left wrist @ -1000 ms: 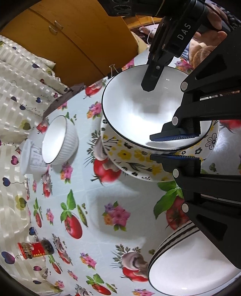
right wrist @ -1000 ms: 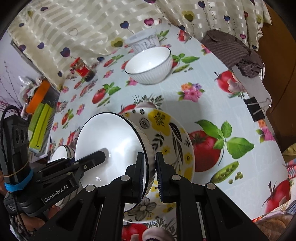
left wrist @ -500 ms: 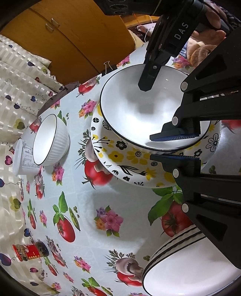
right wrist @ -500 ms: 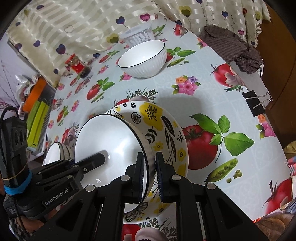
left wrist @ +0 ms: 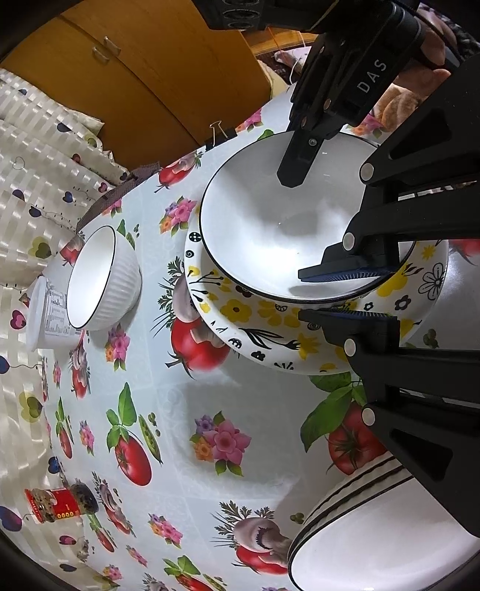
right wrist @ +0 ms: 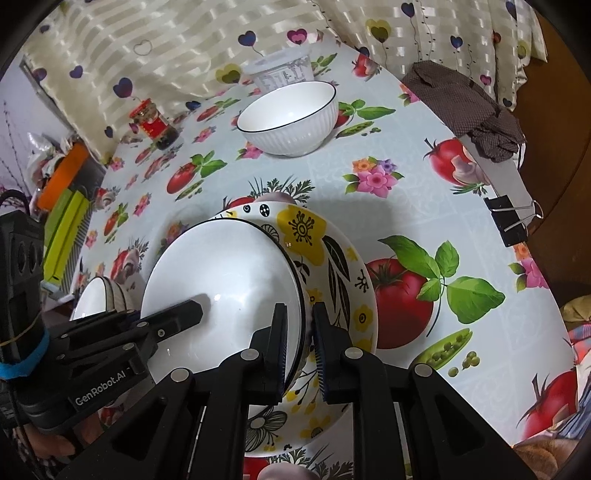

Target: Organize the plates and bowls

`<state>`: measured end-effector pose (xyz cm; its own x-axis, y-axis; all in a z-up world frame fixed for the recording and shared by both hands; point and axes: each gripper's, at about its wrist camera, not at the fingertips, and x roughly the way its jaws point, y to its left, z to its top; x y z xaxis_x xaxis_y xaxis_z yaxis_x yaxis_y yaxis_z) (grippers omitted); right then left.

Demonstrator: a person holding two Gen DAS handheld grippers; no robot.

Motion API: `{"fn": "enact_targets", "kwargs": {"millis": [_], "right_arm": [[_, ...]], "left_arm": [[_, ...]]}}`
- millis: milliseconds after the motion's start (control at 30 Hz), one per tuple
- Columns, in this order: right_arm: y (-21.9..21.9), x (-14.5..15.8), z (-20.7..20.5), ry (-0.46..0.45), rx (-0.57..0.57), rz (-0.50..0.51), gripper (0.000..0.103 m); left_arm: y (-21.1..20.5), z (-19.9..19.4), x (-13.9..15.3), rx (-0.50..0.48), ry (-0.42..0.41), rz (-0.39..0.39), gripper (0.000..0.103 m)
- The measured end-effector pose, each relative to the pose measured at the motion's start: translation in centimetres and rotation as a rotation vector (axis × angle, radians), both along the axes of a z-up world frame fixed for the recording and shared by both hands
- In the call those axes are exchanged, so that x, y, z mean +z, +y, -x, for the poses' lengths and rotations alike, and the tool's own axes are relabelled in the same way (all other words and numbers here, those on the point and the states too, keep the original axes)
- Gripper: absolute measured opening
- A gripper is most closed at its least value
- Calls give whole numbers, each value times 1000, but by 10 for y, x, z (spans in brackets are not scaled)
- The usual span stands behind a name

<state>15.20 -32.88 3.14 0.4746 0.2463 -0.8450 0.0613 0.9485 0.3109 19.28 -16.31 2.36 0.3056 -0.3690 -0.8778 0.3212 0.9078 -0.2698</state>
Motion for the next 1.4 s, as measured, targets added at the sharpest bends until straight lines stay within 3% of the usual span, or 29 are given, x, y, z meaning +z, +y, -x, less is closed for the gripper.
{"fn": "enact_targets", "kwargs": {"millis": [300,467,800,1267,1400], "right_arm": [[-3,2,-1,-9,-6,-13,17],[-4,2,-1,-16,-3,-25,30],[-25,38,-1,-149,-37,-32,40],[-50,58,-68,-210,-79,47,41],[-57,53,-95,-201,-82,44,58]], "left_arm": [[0,-4,0,-3,-6,1,16],[2,-6,3,-12,-21,11,16],[16,-17,37,-18,-109,76,16],[15,-100,47,22,-132,71,17],[8,-128,39,20,-112,63,17]]}}
